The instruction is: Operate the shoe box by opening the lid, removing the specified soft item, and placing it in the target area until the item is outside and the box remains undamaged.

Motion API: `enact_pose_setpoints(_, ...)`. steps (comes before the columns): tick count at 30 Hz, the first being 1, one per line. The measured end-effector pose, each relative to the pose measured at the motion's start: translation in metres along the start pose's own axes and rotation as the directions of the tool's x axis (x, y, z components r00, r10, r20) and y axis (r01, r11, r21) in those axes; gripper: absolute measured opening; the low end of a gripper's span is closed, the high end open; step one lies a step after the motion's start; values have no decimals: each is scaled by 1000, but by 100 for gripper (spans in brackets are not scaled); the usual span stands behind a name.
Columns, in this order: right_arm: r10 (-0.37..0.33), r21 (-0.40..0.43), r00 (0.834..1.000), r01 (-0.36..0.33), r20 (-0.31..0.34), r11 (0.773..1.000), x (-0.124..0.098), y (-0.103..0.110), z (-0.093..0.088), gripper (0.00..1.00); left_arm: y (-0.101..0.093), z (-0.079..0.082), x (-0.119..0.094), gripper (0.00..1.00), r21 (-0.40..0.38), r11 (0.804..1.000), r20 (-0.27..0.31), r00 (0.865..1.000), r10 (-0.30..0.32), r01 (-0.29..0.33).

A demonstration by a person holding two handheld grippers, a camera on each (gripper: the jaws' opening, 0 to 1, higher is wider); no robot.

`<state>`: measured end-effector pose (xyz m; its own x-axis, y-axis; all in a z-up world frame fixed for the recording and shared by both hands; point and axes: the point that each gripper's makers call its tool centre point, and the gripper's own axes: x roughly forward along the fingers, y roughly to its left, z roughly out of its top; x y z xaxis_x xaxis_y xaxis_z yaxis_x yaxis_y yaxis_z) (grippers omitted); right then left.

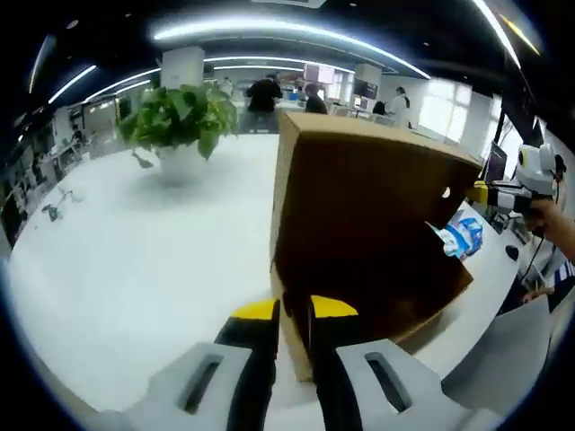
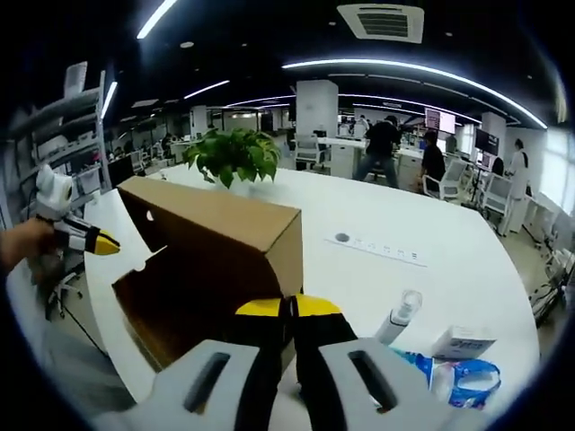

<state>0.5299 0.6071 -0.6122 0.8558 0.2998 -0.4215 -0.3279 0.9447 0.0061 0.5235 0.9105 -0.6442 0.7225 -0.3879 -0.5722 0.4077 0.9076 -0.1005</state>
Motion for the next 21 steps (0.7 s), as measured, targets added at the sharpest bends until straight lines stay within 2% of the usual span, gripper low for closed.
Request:
enact_pose_setpoints(6, 3, 1, 1000, -3, 1, 1000, -2, 2, -3, 2, 8, 28, -5, 12, 49, 999, 41, 999, 16, -18)
enact_pose_setpoints(10, 5, -1, 1000, -5, 2, 1000, -3, 3, -4, 2, 7, 39, -5, 12, 76, 997, 56, 998, 8, -13)
enact_pose_setpoints(18, 7, -18, 1000, -7, -2, 1000, -6, 5, -8, 2, -3, 54, -5, 14, 121, 993, 86, 996, -27, 16)
enact_pose_setpoints(21, 0, -55, 1000, 0, -4, 998, -7, 5, -10, 3, -9, 55, -6, 14, 138, 990, 90, 995, -50, 37)
